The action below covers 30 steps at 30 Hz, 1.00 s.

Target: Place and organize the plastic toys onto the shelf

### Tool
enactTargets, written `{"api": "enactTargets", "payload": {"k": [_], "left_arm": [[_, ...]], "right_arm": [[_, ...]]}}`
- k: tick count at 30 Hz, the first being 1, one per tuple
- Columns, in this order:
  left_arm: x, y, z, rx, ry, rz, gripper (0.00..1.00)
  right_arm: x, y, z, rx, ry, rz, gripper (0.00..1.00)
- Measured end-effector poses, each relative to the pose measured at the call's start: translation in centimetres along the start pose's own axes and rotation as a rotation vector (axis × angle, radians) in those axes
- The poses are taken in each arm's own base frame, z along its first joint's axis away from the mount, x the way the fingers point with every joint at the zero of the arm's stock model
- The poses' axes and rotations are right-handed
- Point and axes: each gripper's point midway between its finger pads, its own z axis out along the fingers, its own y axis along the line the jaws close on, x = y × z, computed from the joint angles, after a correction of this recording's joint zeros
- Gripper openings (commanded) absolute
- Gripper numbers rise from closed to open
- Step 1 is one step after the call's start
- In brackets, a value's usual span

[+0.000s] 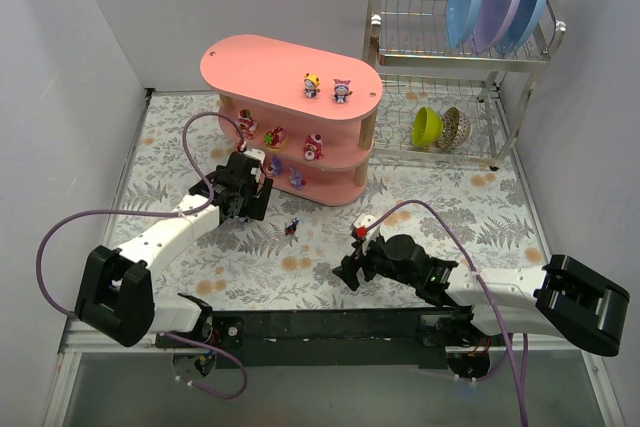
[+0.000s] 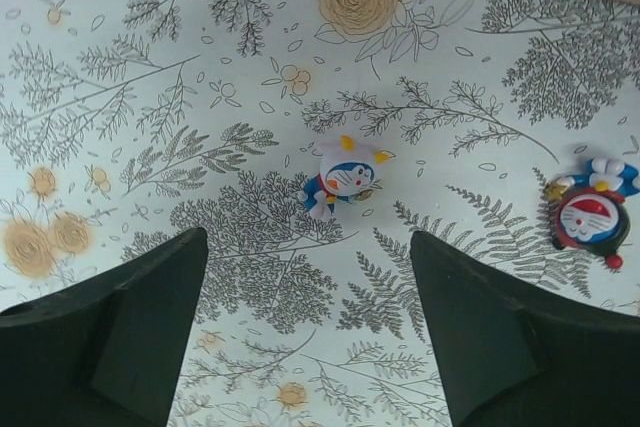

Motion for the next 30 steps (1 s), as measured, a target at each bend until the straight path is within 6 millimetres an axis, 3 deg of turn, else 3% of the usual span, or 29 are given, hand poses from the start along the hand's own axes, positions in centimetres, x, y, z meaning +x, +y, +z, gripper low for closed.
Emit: {"api": "enactTargets", "payload": {"k": [14,24,30], "left_arm": [[0.6,-2.2,2.7,0.05,0.024,0.322,0.59],[2.1,-2.2,4.6,0.028,0.083,0.385,0.55],[2.0,-2.2,4.9,0.02,0.073,0.388,0.51]], "right_arm": [[1.0,0.2,0.2,-0.012,0.034,0.0,0.94],[1.5,0.1,0.3,-0.01,0.052,0.0,0.94],[1.5,0.1,0.3,-0.01,0.053,-0.001,0.94]]}}
